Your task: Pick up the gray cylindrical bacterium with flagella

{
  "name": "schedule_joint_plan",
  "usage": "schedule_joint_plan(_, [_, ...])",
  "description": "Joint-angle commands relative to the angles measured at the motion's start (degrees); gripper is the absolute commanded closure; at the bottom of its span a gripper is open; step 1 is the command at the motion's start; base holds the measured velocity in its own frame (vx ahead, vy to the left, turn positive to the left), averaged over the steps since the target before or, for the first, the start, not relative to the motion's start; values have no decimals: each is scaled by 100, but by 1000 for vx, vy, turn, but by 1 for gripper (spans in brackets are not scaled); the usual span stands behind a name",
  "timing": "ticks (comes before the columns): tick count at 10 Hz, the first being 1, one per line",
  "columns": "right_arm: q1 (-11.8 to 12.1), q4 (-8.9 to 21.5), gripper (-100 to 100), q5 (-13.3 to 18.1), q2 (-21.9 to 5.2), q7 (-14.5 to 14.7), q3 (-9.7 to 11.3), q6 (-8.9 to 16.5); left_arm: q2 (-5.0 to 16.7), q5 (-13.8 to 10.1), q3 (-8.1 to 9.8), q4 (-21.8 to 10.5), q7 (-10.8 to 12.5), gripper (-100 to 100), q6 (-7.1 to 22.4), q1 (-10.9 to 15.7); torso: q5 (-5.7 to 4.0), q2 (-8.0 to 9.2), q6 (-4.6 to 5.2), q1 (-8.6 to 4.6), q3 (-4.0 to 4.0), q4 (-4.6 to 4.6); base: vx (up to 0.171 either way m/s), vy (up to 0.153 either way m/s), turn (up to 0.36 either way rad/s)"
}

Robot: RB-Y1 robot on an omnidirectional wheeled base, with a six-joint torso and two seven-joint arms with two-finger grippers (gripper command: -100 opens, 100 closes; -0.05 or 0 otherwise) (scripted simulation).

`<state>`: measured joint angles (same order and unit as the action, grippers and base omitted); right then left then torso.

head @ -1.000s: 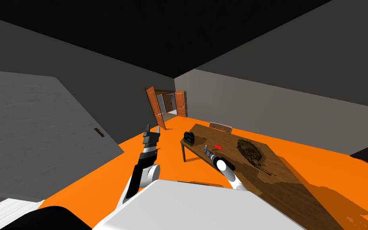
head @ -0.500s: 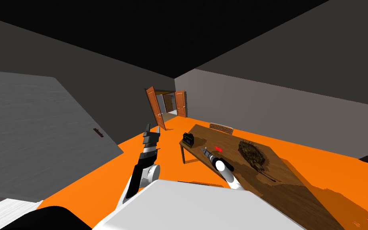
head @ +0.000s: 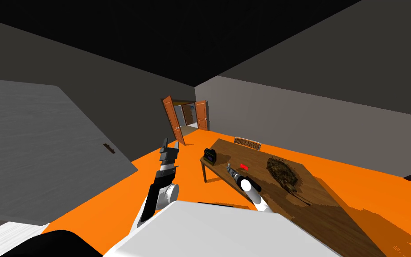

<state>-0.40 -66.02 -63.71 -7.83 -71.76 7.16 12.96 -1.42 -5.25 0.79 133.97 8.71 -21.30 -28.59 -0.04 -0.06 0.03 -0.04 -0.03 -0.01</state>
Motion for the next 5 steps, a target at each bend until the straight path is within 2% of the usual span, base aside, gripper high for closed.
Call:
schedule_joint_plan(1, [0,0,100,0,0,0,0,0,0,0,0,0,0,0,0,0,0,0,0,0,0,0,0,0,0])
schedule_joint_plan(2, [0,0,0,-1,1,-2,0,0,0,0,0,0,0,0,0,0,1,0,0,1,0,0,0,0,0])
schedule_joint_plan(3, [-45,-64,100,-45,-165,-105,-22,163,0,0,0,0,0,0,0,0,2,1,0,2,0,0,-63,37,-75])
schedule_joint_plan(4, [-22,-54,100,34,-62,-68,-34,89,0,0,0,0,0,0,0,0,5,20,5,11,10,2,-40,23,-31])
schedule_joint_plan(5, [-22,-61,0,40,-75,-89,-43,115,0,0,0,0,0,0,0,0,4,17,1,10,10,2,-6,3,3])
